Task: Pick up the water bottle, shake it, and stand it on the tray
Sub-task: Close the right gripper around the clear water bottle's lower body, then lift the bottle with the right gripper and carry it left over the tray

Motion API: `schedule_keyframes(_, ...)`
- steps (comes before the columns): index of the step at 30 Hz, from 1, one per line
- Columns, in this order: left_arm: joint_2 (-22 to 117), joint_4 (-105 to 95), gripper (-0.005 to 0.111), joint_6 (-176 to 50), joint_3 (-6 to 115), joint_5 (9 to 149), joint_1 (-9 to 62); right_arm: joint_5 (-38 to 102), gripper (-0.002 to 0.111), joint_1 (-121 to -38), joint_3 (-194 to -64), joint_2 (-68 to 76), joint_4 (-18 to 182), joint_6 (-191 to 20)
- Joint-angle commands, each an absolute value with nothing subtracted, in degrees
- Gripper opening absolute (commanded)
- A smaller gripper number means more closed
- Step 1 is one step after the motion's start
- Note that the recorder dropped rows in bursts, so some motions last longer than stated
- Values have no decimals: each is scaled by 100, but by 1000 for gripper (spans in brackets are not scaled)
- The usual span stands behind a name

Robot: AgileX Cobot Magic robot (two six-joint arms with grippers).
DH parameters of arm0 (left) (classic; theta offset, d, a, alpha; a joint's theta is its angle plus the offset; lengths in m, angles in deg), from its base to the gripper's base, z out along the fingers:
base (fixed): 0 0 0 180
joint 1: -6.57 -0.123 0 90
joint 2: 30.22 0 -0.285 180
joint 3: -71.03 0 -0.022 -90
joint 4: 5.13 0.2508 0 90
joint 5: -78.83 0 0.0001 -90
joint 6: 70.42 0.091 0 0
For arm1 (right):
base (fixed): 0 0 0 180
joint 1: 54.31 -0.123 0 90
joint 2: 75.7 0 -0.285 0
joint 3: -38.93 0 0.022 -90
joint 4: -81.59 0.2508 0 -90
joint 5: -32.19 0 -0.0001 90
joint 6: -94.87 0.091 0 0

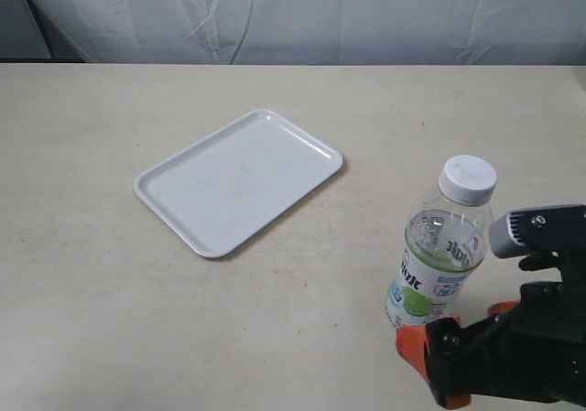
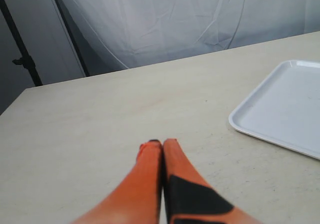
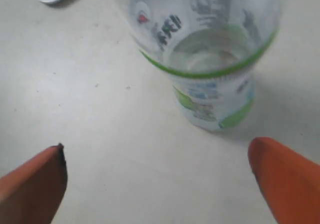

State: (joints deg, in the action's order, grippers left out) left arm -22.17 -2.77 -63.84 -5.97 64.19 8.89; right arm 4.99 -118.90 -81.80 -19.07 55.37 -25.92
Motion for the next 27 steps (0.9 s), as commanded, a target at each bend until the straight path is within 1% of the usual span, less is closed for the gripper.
schedule_keyframes(1, -2243, -268, 0, -6387, -619, 6472, 891, 900, 94, -11898, -8173, -1588, 4337, -2056)
schedule_keyframes(4, -2243, -268, 0, -6387, -619, 6472, 891, 494, 94, -11898, -8173, -1311, 3633, -1197)
schedule_keyframes(5, -2243, -268, 0, -6387, -619, 6472, 891, 492, 94, -11898, -8173, -1224, 3546, -1195)
schedule_keyframes(9, -2243, -268, 0, -6387, -619, 6472, 891, 896, 94, -11898, -8173, -968, 2762, -899)
schedule_keyframes(12, -2243, -268, 0, -6387, -619, 6472, 891, 565, 94, -11898, -8173, -717, 1418, 448)
schedule_keyframes(14, -2243, -268, 0, -6387, -619, 6472, 891, 388, 94, -11898, -8173, -556, 849, 955)
schedule_keyframes(17, -2243, -268, 0, -6387, -619, 6472, 891, 487, 94, -11898, -8173, -356, 37, 1698)
schedule_keyframes(19, -2243, -268, 0, -6387, -619, 6472, 891, 518, 91, -11898, -8173, -203, -462, 2210)
schedule_keyframes(20, -2243, -268, 0, -6387, -619, 6472, 891, 518, 88, -11898, -8173, -142, -628, 2387)
schedule_keyframes(21, -2243, -268, 0, -6387, -619, 6472, 891, 518, 82, -11898, -8173, -58, -798, 2559)
schedule_keyframes(23, -2243, -268, 0, -6387, -619, 6472, 891, 518, 68, -11898, -8173, 102, -1017, 2904)
schedule_keyframes(27, -2243, -268, 0, -6387, -619, 6472, 891, 517, 34, -11898, -8173, 411, -1110, 3103)
